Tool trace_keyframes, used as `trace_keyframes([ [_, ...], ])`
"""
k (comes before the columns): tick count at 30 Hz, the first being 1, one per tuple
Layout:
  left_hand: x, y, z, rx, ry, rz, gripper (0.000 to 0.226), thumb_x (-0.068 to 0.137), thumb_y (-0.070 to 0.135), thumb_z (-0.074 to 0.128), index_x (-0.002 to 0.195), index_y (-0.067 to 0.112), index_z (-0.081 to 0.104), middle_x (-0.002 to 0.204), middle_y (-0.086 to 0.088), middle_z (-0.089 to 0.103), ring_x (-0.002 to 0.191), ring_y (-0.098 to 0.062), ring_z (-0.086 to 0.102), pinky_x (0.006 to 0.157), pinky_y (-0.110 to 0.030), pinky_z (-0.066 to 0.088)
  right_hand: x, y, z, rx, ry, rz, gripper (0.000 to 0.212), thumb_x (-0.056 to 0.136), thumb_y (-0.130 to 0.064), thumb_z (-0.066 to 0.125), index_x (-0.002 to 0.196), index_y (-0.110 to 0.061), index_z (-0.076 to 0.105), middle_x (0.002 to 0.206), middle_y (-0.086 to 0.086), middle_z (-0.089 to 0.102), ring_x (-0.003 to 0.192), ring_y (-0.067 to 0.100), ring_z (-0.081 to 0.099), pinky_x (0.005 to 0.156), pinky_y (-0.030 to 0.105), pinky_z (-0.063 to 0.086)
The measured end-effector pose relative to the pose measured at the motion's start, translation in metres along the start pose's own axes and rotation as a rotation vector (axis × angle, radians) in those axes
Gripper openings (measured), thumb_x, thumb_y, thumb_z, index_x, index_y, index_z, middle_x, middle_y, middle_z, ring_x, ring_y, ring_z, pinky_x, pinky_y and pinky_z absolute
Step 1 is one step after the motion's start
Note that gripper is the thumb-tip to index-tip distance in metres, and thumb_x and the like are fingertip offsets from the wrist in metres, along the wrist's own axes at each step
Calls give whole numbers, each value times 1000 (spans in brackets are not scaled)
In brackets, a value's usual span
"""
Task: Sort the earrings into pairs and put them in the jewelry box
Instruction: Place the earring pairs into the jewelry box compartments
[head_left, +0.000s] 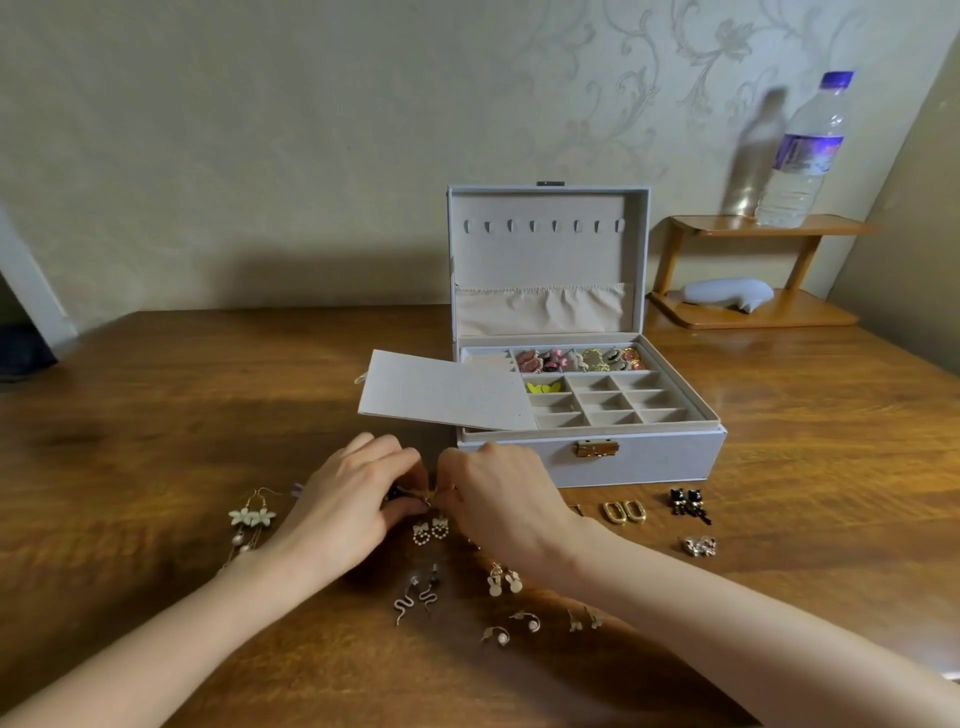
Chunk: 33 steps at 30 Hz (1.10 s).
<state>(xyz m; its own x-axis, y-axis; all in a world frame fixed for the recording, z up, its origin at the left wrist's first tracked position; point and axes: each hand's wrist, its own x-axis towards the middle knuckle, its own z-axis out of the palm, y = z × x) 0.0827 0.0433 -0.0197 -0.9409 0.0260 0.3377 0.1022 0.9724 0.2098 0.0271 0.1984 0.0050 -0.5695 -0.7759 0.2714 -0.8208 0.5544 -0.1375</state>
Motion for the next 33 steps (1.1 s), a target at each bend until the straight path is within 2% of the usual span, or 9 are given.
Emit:
trace_keyframes([
  [8,-2,4,-1,-37,3,58,12,78,30,70,79,31,58,79,18,51,77,-2,43,61,-11,29,-12,10,-14,157,107,44,15,92,-29,55,99,-20,65,88,0,69,81,16,62,71,25,46],
  [11,-4,6,-1,-37,-9,74,14,77,28,71,80,31,58,78,19,51,77,0,43,61,-10,29,-22,18,-30,238,90,107,15,90,-33,60,96,-22,67,68,-12,59,59,0,53,57,12,37],
  [13,-6,8,-4,-27,-7,92,16,76,28,72,79,33,57,78,20,51,77,0,44,61,-9,29,-29,27,-44,331,77,162,14,86,-34,64,91,-22,67,53,-16,49,42,-1,48,47,9,31],
  [16,-5,18,-18,-16,52,148,13,74,28,70,78,32,58,77,20,52,76,-2,48,63,-9,32,-33,53,-68,432,128,238,9,82,-29,68,84,-20,68,43,-13,51,35,1,48,43,11,37],
  [19,17,40,-43,-77,112,246,6,77,31,63,77,29,57,77,20,52,79,0,49,69,-10,33,-20,88,-88,384,189,311,5,80,-26,70,77,-22,67,50,-7,60,40,0,51,46,13,42],
  [23,84,78,-61,-169,81,227,9,81,30,64,77,27,56,78,19,53,76,10,43,63,-9,29,13,136,-95,241,125,396,7,78,-21,74,81,-15,72,72,2,69,63,12,62,62,24,52],
  [27,163,97,-32,-171,-123,130,10,83,18,66,79,24,59,84,8,60,80,-10,54,67,-24,39,31,158,-91,196,-13,398,9,75,-18,76,83,-13,73,79,0,67,66,4,56,57,15,41],
  [31,195,106,2,-32,-243,65,19,87,5,52,94,17,65,103,-2,65,92,-19,57,76,-31,46,40,165,-80,111,-130,362,15,76,-19,75,91,-16,74,76,-9,57,74,8,50,62,18,38],
  [33,196,106,9,6,-296,30,27,87,4,50,103,17,67,105,-4,65,96,-22,58,77,-32,46,44,169,-75,75,-163,367,15,78,-15,74,92,-16,75,78,-6,60,76,10,52,65,20,39],
])
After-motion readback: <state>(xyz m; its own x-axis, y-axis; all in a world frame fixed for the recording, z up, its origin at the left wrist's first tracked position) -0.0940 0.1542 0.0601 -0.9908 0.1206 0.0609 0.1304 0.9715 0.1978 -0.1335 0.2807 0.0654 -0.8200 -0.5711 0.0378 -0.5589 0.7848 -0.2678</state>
